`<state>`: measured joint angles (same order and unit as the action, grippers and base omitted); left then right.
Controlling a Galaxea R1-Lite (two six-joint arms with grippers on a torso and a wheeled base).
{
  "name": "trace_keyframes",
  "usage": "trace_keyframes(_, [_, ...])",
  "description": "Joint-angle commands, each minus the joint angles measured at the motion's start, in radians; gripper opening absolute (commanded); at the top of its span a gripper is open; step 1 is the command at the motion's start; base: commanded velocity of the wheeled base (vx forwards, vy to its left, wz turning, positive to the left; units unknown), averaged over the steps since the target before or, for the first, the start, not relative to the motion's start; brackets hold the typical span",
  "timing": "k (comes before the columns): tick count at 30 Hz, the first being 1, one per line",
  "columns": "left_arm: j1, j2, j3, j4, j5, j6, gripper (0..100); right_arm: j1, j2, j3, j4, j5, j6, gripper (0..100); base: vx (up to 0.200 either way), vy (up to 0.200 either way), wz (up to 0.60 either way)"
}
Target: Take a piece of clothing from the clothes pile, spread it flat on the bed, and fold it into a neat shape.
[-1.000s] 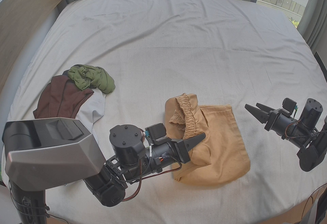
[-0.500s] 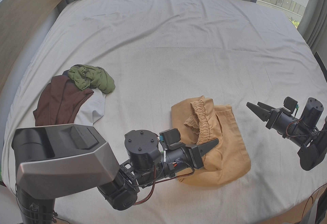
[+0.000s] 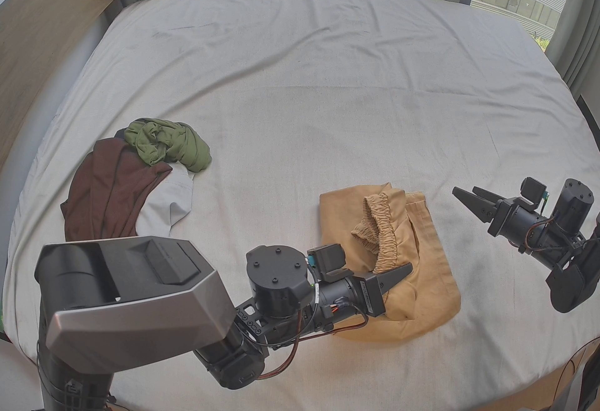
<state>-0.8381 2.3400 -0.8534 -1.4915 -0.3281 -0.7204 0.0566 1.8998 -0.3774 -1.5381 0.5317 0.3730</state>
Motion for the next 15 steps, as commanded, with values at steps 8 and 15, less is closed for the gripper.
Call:
trace_keyframes(8, [0.004,0.025,-0.016,0.000,-0.003,0.001,0,-0.021,0.002,-0.014,0.000,0.001,0.000,100,0.000,0.000,0.00])
trace_keyframes(15, [0.001,0.022,-0.012,-0.004,-0.003,0.001,100,-0.024,0.002,-0.014,0.000,0.001,0.000,100,0.000,0.000,0.00])
